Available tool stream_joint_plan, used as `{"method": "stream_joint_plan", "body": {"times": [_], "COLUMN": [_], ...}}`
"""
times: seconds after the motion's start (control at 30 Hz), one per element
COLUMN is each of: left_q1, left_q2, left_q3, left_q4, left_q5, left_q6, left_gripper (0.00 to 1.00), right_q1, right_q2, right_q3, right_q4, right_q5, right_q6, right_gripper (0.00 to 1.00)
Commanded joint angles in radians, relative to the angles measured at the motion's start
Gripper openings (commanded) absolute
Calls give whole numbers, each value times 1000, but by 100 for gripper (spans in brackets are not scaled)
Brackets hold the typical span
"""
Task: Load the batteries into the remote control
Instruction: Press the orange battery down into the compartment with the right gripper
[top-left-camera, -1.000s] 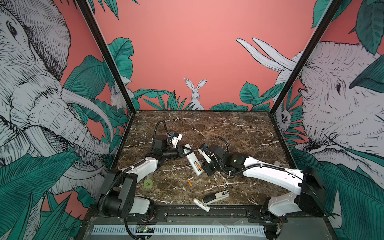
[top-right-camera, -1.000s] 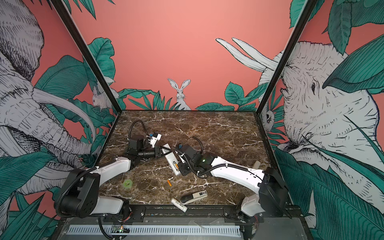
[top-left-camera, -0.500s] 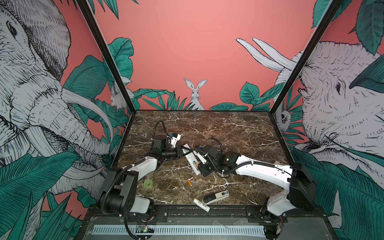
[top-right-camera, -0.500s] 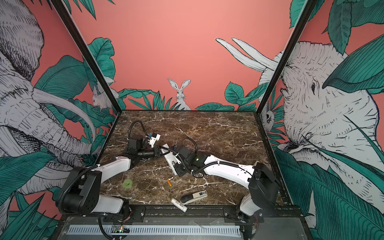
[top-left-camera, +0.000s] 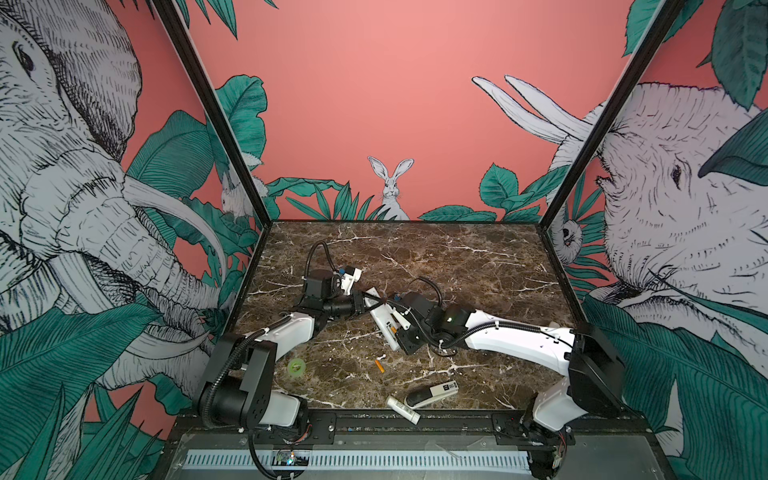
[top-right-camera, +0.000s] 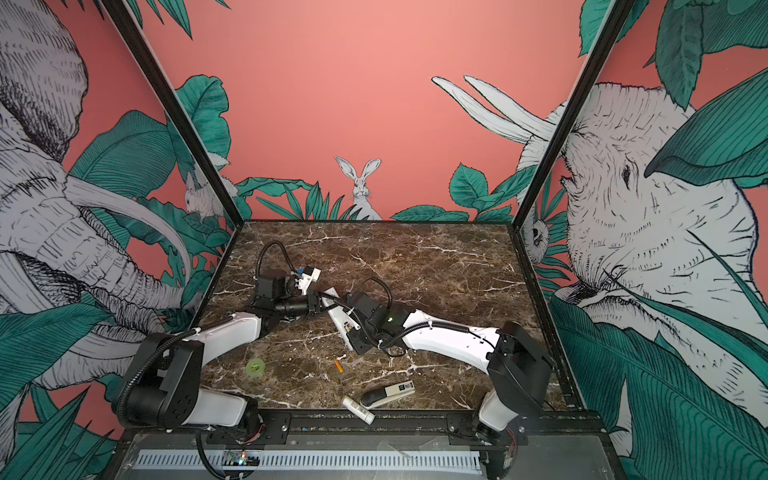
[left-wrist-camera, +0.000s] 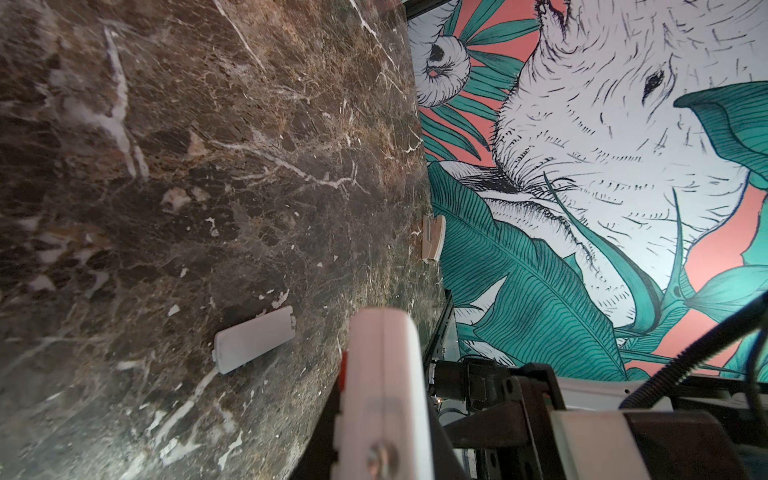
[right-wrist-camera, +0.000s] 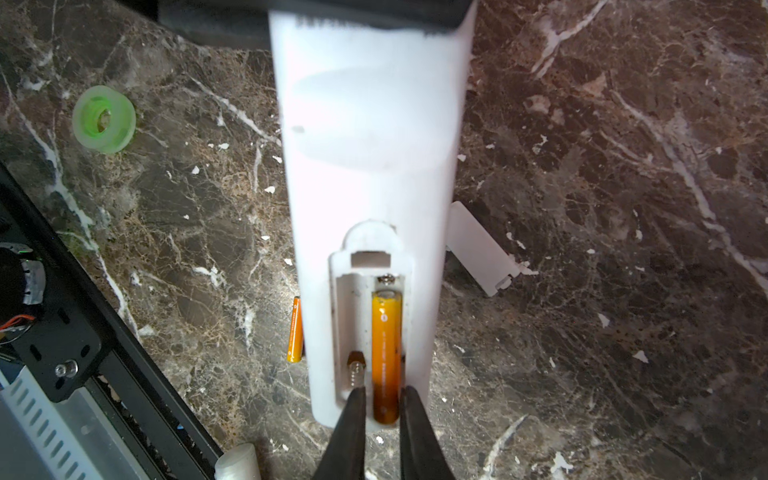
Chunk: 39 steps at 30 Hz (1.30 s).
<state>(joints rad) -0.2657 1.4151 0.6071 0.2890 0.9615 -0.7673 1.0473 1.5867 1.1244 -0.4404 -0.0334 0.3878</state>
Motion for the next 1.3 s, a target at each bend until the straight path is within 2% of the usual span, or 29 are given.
{"method": "stream_joint_plan", "body": {"times": [0.0, 0.3, 1.27], "left_q1": [6, 7, 14], "left_q2": [-5, -4, 12], "left_q3": [16, 18, 10], "left_q4": [20, 20, 82], "left_q5": [25, 26, 46], "left_q6": [-6, -9, -55], "left_gripper": [0, 0, 0], "right_q1": [8, 10, 10], "right_q2": [5, 40, 155], "right_q3": [16, 27, 95], "right_q4": [-8, -14, -2], "right_q5": [17, 28, 35], "right_q6": [-14, -12, 12], "right_gripper": [16, 11, 9]}}
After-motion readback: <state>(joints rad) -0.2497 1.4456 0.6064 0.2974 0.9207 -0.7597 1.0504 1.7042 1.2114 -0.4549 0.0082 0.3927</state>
